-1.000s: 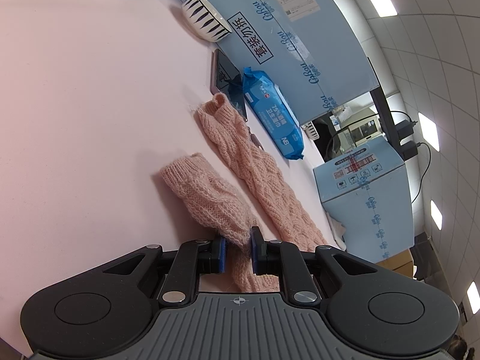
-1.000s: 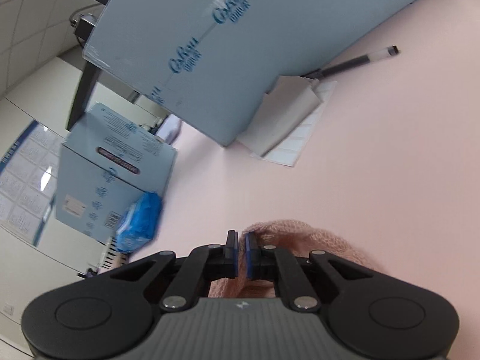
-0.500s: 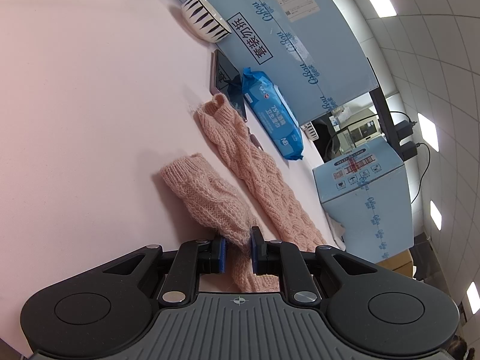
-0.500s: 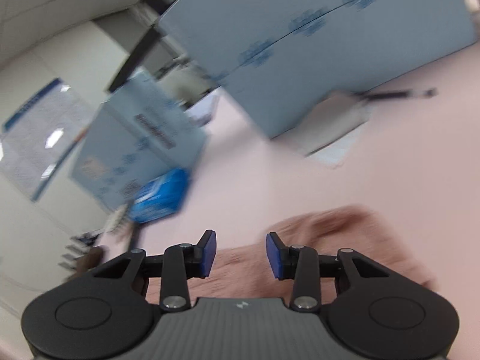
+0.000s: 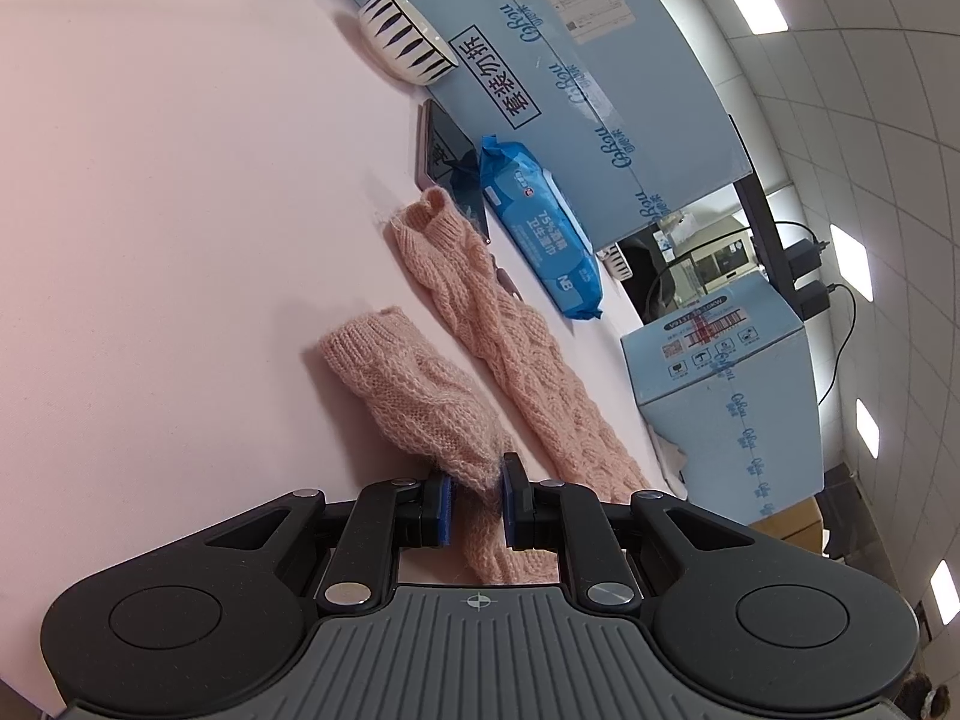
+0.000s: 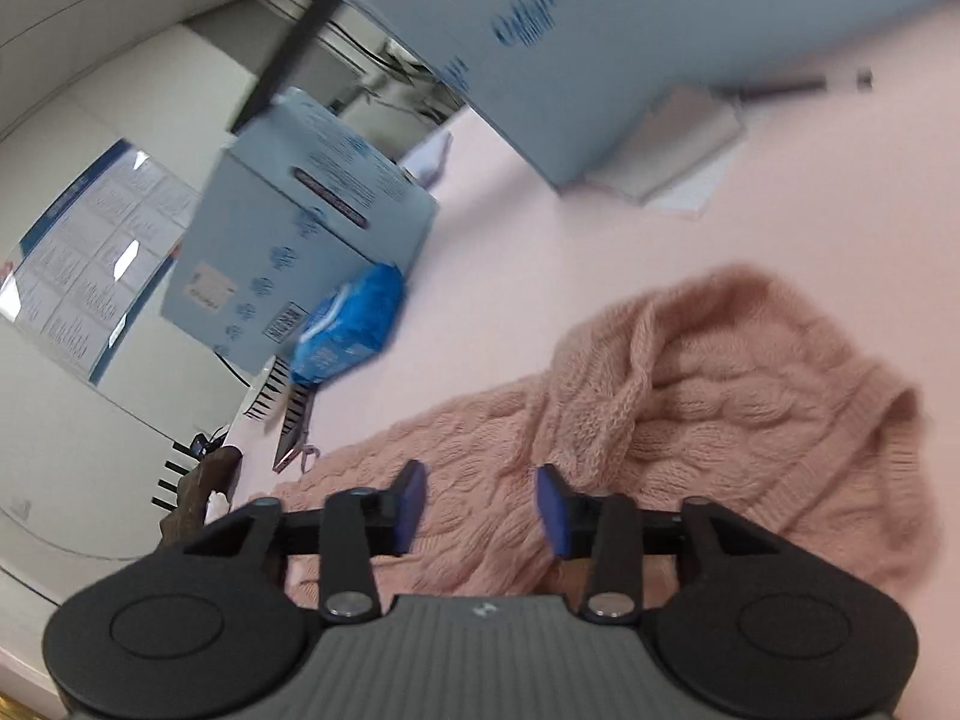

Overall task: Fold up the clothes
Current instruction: 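Hold the sleeve cuff with the left gripper while the right gripper grasps the sweater body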

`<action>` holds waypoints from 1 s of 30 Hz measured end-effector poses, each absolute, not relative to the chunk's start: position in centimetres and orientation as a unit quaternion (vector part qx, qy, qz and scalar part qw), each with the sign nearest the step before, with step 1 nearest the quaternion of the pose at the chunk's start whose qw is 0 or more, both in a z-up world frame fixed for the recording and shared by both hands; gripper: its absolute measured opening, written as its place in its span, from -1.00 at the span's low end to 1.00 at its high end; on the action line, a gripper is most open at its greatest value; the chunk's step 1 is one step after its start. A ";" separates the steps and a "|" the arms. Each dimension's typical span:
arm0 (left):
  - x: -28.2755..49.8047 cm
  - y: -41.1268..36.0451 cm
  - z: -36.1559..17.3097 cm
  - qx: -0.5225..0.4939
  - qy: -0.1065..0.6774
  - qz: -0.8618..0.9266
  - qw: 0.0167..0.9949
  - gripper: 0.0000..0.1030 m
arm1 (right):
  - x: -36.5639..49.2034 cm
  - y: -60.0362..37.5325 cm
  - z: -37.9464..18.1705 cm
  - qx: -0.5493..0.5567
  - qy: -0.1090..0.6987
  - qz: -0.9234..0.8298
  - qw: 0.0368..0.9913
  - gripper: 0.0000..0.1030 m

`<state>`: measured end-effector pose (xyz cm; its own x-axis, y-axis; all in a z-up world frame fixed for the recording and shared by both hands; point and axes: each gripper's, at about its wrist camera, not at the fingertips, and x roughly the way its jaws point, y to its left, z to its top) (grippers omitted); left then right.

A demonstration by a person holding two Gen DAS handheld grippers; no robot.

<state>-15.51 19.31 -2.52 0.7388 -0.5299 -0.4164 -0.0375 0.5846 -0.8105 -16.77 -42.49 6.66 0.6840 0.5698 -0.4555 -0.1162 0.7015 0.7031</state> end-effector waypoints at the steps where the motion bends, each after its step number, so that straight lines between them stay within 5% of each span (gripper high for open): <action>1: -15.5 19.3 -2.5 -0.431 0.329 -0.150 0.827 -0.71 | -18.7 -43.1 7.1 0.333 0.333 0.201 0.859 0.04; 12: -16.0 19.1 -2.3 -0.423 0.323 -0.142 0.835 -0.71 | -29.9 -46.9 1.8 0.451 0.326 0.159 0.815 0.06; 30: -16.1 18.9 -2.2 -0.424 0.309 -0.152 0.838 -0.83 | -28.9 -44.6 -0.2 0.486 0.339 0.117 0.797 0.08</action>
<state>-16.14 18.93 -2.16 0.7624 -0.5165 -0.3898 -0.0077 0.5951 -0.8036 -28.94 -44.64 -0.21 0.7423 0.5167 -0.4265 0.1423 0.5005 0.8540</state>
